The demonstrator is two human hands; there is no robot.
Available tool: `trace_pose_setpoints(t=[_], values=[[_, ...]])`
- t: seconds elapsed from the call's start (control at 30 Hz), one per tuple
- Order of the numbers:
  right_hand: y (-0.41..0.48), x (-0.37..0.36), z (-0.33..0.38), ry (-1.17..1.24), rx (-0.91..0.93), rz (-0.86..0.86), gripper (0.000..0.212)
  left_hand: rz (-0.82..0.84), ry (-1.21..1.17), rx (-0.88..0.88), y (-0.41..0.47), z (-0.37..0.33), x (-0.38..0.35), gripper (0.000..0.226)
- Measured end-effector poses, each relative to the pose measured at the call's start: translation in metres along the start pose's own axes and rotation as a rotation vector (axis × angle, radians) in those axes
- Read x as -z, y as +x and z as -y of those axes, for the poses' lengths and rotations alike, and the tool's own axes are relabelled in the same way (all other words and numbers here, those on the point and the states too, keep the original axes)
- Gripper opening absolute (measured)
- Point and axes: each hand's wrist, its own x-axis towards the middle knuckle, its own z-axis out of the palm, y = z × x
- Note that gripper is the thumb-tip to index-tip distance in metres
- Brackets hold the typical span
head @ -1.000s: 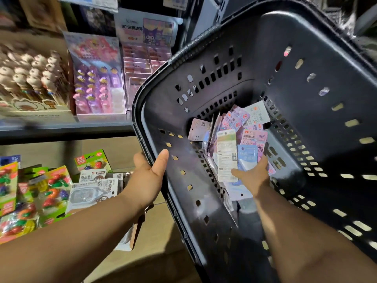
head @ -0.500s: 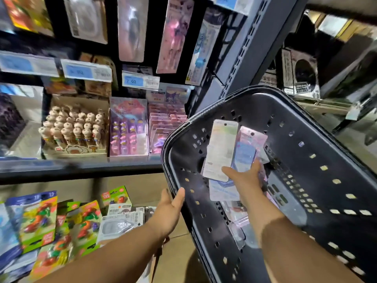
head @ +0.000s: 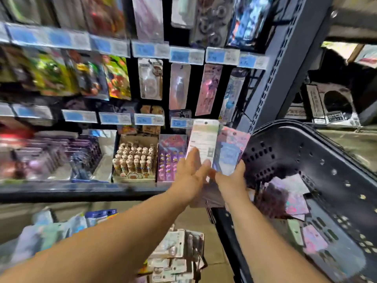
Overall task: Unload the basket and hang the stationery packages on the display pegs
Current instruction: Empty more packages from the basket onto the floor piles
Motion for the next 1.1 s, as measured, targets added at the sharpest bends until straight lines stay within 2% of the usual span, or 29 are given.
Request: trace_pose_setpoints(t=[0.1,0.17,0.27,0.33,0.4,0.47,0.53,0.57,0.63,0.8,0.97,1.1], values=[[-0.005,-0.015,0.014,0.05,0.068,0.038,0.079,-0.063,0.128,0.028,-0.005,-0.011,0.018,0.08],[-0.01,-0.025,0.021,0.084,0.101,0.086,0.07,-0.099,0.202,-0.032,-0.009,-0.016,0.029,0.1],[-0.02,-0.043,0.032,0.134,0.123,0.131,0.064,-0.15,0.234,-0.053,-0.016,-0.018,0.048,0.094],[-0.025,-0.056,0.033,0.115,0.128,0.131,0.062,-0.166,0.24,-0.044,-0.012,-0.006,0.065,0.102],[-0.029,-0.07,0.026,0.071,0.126,0.127,0.069,-0.144,0.148,0.0,-0.01,0.009,0.084,0.094],[-0.033,-0.085,0.02,0.053,0.112,0.124,0.073,-0.05,-0.105,0.069,-0.016,0.021,0.102,0.068],[-0.035,-0.099,0.012,0.034,0.098,0.129,0.077,-0.006,-0.261,0.118,-0.023,0.034,0.127,0.041],[-0.035,-0.107,0.008,0.022,0.082,0.143,0.077,0.014,-0.338,0.137,-0.025,0.043,0.14,0.035],[-0.033,-0.124,-0.003,-0.003,0.06,0.184,0.075,0.049,-0.488,0.186,-0.03,0.063,0.165,0.032],[-0.033,-0.171,-0.025,0.007,-0.002,0.364,0.086,-0.054,-0.593,0.328,-0.042,0.123,0.199,0.033],[-0.035,-0.203,-0.055,-0.086,-0.054,0.416,0.11,-0.138,-0.715,0.427,-0.062,0.178,0.207,0.027],[-0.036,-0.205,-0.081,-0.167,-0.105,0.489,0.083,-0.203,-0.762,0.565,-0.081,0.218,0.201,0.028]])
